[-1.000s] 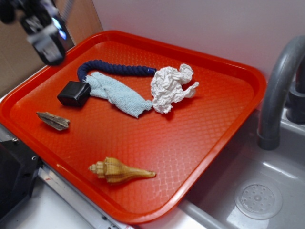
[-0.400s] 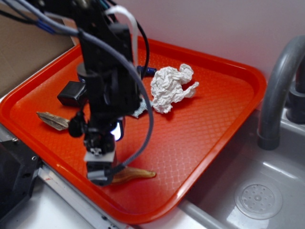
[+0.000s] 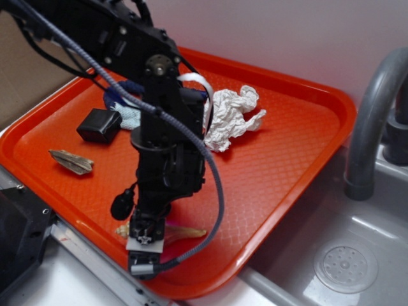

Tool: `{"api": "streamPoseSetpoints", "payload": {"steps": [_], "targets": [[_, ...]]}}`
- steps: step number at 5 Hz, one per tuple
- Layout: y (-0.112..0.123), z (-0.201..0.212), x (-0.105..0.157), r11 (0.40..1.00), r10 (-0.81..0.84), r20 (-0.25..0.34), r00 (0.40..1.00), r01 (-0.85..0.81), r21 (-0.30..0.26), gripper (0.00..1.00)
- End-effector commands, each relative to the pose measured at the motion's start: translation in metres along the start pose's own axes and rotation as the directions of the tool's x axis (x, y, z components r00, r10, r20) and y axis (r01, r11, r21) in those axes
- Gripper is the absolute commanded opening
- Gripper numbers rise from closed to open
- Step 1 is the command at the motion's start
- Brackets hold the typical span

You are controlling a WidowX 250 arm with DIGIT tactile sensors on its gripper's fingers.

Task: Grab the shell.

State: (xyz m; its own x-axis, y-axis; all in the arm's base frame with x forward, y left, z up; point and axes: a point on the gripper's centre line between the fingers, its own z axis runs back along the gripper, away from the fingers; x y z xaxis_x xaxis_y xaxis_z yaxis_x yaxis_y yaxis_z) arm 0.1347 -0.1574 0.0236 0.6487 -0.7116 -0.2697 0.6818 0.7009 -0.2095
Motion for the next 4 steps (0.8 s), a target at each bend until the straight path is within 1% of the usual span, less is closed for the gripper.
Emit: {"api": "streamPoseSetpoints", "payload": {"steps": [1,2,3,4], "targets": [[-0.005,-0.009,-0.01,0.997,0.038,-0.043,0.998,-0.035,0.062,0.0],[0.004,-0.005,-0.014,0.994,0.081,-0.046,0.996,-0.077,0.082,0.0],[0.025,0.027,-0.03,0.971,0.199,0.015,0.98,-0.199,0.133,0.0],[0.044,0.079,-0.045,0.927,0.348,0.149,0.926,-0.363,0.091,0.0]]}}
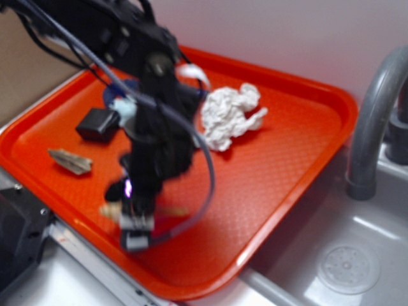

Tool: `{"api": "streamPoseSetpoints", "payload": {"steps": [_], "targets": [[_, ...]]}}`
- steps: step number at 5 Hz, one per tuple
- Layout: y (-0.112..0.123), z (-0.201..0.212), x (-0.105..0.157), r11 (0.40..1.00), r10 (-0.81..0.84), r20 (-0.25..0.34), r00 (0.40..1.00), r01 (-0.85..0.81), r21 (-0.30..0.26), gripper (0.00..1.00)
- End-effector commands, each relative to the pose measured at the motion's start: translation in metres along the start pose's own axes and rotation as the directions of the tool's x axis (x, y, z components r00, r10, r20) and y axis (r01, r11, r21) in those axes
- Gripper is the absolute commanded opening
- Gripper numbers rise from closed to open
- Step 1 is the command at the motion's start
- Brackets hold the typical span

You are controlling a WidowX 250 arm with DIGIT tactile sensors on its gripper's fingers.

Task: Grab the shell.

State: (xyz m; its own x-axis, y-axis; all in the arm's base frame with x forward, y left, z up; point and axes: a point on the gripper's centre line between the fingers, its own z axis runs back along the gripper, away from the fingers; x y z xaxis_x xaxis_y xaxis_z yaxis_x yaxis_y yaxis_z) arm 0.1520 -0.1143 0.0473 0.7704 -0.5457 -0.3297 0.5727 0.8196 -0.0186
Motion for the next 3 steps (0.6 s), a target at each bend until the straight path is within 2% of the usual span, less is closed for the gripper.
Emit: {"api": "streamPoseSetpoints", "payload": {"steps": [1,2,3], "targets": [[0.048,0.095,-0.04,0.937,0.337,0.235,0.912,-0.301,-0.177,0.0],[0.062,0.135,-0.07,0.893,0.442,0.343,0.829,-0.372,-0.253,0.0],[0.059,0.172,-0.093,0.917,0.395,0.449,0.802,-0.316,-0.243,0.0]]}}
